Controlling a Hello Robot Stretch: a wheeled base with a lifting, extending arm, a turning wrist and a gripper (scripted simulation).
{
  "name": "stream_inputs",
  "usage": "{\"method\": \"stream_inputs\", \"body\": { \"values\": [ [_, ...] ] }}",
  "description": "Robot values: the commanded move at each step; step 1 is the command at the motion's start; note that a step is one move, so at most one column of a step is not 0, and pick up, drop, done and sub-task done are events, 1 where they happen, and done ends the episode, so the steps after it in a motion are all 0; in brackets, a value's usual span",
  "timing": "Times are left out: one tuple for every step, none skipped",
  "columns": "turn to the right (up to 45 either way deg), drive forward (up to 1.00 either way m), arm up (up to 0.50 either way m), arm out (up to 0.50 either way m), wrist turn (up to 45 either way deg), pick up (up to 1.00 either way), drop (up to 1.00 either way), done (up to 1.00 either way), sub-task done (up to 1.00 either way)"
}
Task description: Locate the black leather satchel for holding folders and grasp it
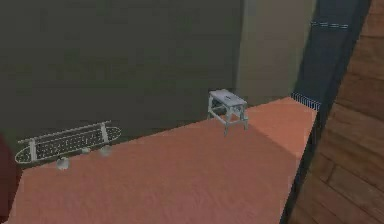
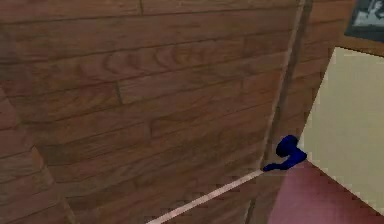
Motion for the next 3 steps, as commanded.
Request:
{"method": "stream_inputs", "body": {
  "values": [
    [-45.0, 0.00, 0.00, 0.00, 0.0, 0.00, 0.00, 0.00, 0.00],
    [-42.0, 0.00, 0.00, 0.00, 0.0, 0.00, 0.00, 0.00, 0.00],
    [0.0, 0.15, 0.00, 0.00, 0.0, 0.00, 0.00, 0.00, 0.00]
  ]
}}
